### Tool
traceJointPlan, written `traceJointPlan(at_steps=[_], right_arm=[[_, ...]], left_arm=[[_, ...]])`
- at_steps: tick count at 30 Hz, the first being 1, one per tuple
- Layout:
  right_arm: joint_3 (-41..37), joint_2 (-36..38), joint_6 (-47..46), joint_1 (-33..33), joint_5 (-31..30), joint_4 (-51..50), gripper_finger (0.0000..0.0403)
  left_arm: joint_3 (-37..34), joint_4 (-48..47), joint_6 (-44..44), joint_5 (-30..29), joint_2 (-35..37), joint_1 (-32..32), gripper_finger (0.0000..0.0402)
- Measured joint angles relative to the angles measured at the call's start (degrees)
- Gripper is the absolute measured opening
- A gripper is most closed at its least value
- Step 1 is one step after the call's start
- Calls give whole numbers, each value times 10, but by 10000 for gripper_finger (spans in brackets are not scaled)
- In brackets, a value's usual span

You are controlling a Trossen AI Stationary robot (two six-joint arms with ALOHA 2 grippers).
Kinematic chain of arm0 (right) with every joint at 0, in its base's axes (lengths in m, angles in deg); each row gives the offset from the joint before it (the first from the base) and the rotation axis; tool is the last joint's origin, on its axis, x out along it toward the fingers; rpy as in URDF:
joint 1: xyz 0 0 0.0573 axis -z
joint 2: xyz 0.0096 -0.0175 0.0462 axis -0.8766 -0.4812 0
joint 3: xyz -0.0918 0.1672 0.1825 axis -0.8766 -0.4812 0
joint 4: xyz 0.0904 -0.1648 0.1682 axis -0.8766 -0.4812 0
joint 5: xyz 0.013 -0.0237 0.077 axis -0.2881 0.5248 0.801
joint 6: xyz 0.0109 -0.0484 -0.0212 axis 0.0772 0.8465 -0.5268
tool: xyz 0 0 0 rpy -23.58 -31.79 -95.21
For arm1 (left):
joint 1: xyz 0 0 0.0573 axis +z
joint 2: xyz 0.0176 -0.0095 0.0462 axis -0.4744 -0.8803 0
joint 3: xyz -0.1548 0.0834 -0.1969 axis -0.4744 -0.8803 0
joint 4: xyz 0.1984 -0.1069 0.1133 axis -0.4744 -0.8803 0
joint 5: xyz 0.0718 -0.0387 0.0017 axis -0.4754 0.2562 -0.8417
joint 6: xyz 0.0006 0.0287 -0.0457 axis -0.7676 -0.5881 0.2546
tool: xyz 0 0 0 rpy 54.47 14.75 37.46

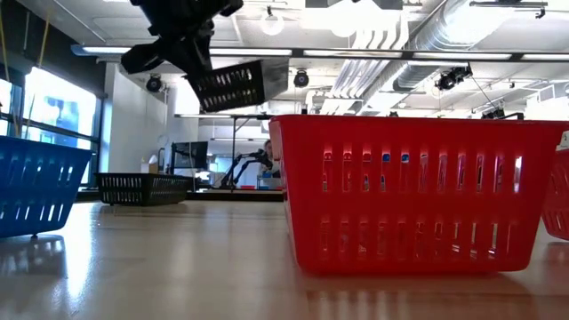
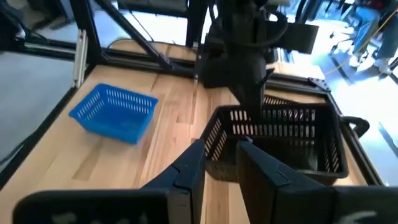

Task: Stack baskets on shelf by color
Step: Stack the bottom black bin on top of the black bin on the shelf

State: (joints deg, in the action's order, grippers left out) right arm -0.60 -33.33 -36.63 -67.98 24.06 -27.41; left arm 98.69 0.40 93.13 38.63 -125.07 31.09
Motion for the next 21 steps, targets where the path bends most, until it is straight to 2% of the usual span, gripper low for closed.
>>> traceJointPlan(at_steps=[9, 21], right_arm=[[5, -66, 27, -5, 3, 2, 79], [14, -134, 30, -35, -31, 41, 123]], left_arm=[[0, -7, 31, 1, -29, -2, 0], [0, -14, 47, -2, -41, -14, 0]])
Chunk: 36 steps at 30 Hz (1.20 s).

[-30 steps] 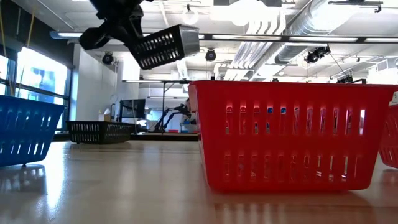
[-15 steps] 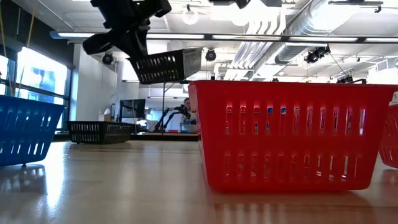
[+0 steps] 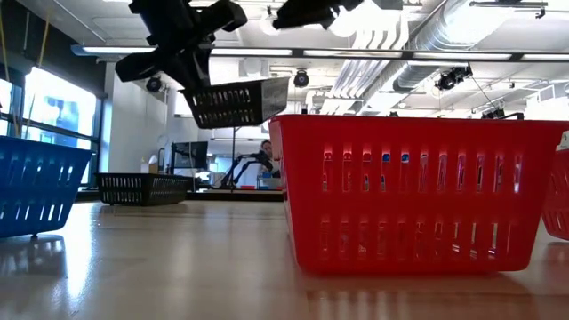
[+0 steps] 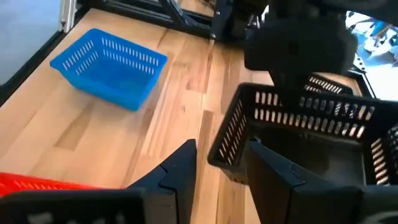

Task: Stack baskets on shelf by color
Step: Stack the bottom black bin on top of the black bin on the shelf

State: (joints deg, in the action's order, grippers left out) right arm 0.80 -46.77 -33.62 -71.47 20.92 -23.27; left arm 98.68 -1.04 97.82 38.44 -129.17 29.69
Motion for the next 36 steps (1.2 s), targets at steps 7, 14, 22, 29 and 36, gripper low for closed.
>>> traceJointPlan(at_steps=[7, 14, 22, 29, 36], right_arm=[[81, -48, 0, 5, 0, -42, 124], [152, -101, 0, 9, 0, -110, 124], [162, -130, 0, 9, 0, -113, 124], [162, -146, 0, 9, 0, -114, 124], [162, -164, -5, 10, -34, -122, 124]], left_arm=[[0, 1, 0, -1, 0, 13, 0], [0, -3, 6, -7, 0, 17, 0], [0, 3, 24, -11, 0, 17, 0], [0, 15, 35, -9, 0, 17, 1], [0, 41, 35, -2, 0, 16, 1]])
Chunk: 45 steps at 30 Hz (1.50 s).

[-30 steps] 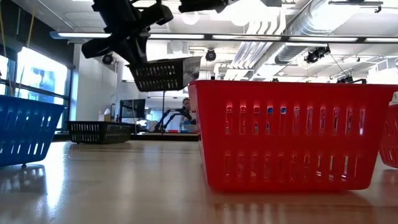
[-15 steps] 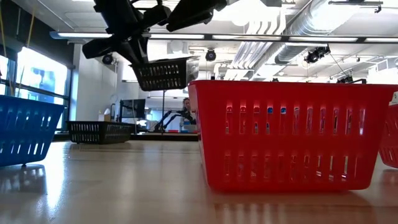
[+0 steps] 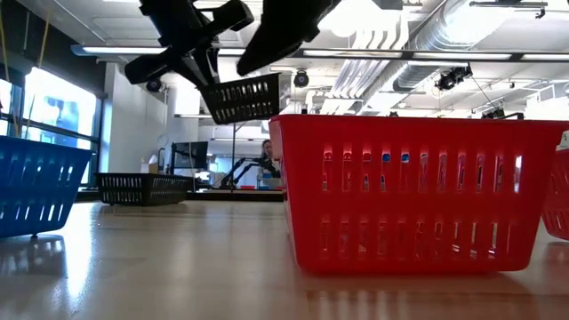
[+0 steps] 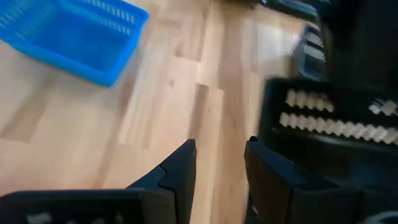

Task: Stack baskets on shelf by color
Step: Stack the bottom black bin on top of the black bin on the shelf

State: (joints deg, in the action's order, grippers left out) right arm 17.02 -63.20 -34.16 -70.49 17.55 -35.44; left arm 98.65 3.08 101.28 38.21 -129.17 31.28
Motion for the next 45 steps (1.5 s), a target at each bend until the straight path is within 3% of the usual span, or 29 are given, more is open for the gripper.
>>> traceJointPlan(at_steps=[4, 9, 18, 24, 27, 36, 45], right_arm=[[0, 0, 2, 3, -51, -9, 124], [0, -1, -12, 12, -11, -16, 124], [0, -16, -14, 24, -11, -38, 119], [0, -16, -36, 32, 3, -46, 44], [0, -17, -46, 36, -7, -54, 9], [0, -18, -57, 37, -25, -70, 3], [-1, -21, -83, 39, -25, -102, 1]], left_arm=[[0, 0, -4, 4, 0, -1, 1], [0, 0, -4, 4, 0, -1, 1], [0, 19, -16, 2, 0, -1, 1], [-1, 21, -19, -8, 0, 0, 5], [-2, 20, -22, -8, -1, 0, 16], [-2, 21, -37, -8, -1, 0, 47], [0, 34, -29, 39, 0, 18, 111]])
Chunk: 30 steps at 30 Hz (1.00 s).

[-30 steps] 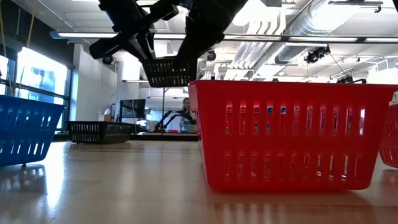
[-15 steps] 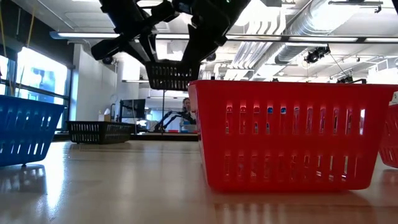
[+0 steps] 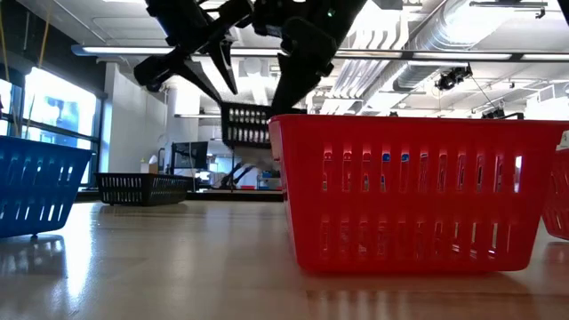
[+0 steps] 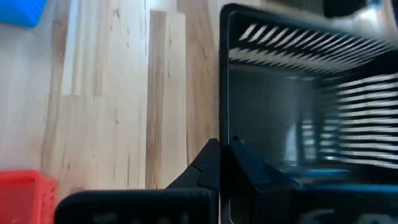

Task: Stack baskets on shelf by color
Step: Stack the bottom black bin on top of the black bin on the shelf

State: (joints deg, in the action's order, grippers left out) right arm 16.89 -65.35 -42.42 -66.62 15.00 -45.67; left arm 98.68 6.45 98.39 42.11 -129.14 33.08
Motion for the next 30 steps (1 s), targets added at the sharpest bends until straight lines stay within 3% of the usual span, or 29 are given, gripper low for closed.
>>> traceJointPlan(at_steps=[8, 20, 30], right_arm=[[0, 6, -35, -1, 0, -50, 0], [0, 38, -39, -18, 14, -91, 0], [0, 109, -120, -32, -6, -140, 0]], left_arm=[[0, 3, -50, 26, 1, 22, 153], [0, 2, -113, 37, 28, 51, 154], [0, 1, -207, 93, 71, 88, 152]])
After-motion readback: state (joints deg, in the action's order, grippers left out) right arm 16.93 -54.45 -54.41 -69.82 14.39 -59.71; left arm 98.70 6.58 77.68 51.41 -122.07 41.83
